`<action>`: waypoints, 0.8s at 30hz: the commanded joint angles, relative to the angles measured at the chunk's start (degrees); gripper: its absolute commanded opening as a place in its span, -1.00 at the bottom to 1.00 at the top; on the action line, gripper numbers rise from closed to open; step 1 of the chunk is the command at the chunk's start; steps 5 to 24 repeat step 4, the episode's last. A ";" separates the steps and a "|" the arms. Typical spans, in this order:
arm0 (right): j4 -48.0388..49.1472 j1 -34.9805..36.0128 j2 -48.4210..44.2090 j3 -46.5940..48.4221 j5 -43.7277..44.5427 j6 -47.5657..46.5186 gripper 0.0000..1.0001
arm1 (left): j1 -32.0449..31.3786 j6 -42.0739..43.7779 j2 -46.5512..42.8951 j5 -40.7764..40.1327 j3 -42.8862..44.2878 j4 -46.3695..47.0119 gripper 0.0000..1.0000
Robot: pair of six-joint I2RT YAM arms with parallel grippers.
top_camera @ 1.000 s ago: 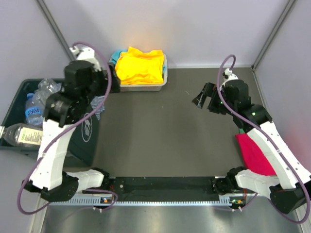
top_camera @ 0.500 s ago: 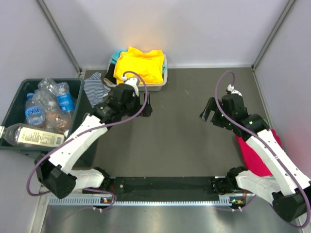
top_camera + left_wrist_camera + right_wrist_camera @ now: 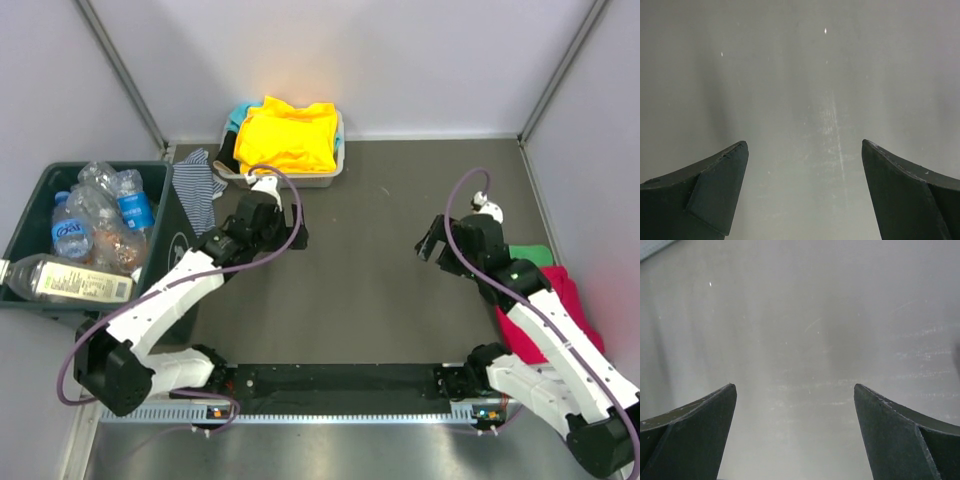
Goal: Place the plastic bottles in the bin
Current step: Reset both arms
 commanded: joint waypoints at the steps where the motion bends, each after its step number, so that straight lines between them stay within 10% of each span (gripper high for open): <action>1: 4.82 -0.46 -0.72 -0.33 3.60 -0.42 0.98 | -0.21 0.11 -1.49 -2.08 -0.21 5.47 0.98; 24: 6.31 -0.46 -0.37 -1.30 4.83 -0.59 0.98 | -0.12 1.07 -1.14 -2.17 0.14 5.56 0.98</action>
